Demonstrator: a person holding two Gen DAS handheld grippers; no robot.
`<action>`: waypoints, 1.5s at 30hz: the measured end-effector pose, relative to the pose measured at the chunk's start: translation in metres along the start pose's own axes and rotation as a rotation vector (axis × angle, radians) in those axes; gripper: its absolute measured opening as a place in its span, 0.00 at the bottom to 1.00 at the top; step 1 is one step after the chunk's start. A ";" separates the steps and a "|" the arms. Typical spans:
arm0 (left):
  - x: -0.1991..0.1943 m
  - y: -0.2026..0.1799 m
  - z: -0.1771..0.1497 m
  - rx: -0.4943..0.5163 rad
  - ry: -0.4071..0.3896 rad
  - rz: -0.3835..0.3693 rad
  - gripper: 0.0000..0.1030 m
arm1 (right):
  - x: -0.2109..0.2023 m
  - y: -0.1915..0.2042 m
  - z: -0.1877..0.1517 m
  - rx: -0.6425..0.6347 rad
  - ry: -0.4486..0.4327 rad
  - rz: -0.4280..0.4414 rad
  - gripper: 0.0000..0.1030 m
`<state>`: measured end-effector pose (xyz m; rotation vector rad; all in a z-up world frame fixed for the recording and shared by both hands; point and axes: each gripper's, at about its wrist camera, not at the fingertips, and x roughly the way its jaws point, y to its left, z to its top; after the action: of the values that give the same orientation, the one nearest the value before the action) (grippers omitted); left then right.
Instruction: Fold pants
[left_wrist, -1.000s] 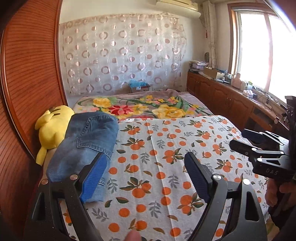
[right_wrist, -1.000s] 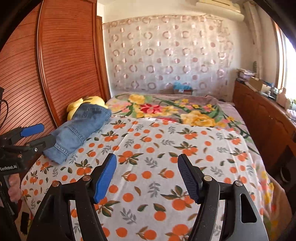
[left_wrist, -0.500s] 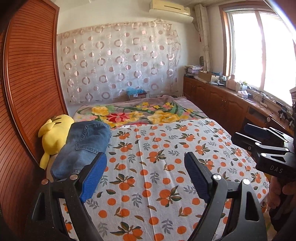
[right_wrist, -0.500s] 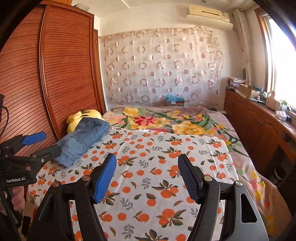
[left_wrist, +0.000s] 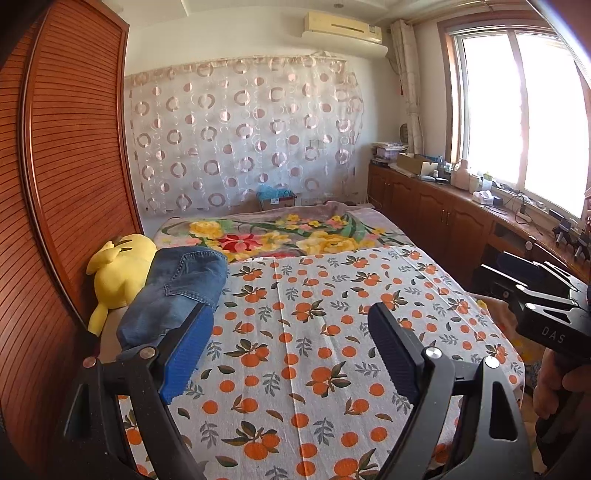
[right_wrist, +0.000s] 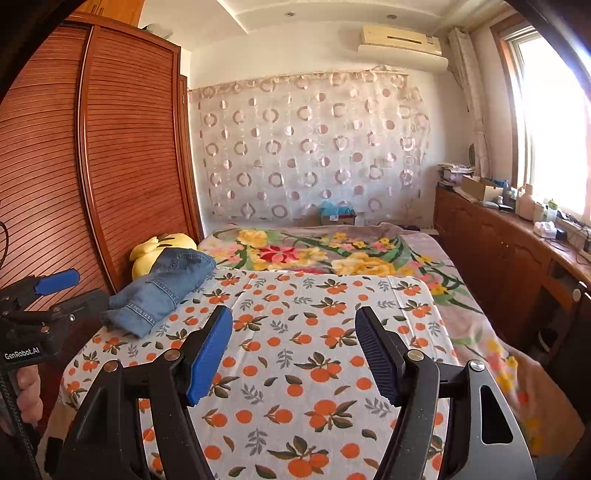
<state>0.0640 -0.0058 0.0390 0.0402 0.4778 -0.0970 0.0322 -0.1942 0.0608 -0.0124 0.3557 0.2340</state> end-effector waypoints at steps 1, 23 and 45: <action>-0.002 0.000 -0.001 -0.001 0.000 0.001 0.84 | -0.001 0.000 0.000 0.001 0.000 -0.004 0.69; -0.014 0.004 -0.007 -0.010 -0.008 0.004 0.84 | 0.002 -0.001 -0.007 0.002 -0.011 -0.022 0.69; -0.016 0.007 -0.007 -0.012 -0.008 0.001 0.84 | 0.002 0.000 -0.013 0.003 -0.014 -0.016 0.69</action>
<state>0.0470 0.0030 0.0402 0.0283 0.4707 -0.0935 0.0296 -0.1945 0.0481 -0.0110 0.3416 0.2178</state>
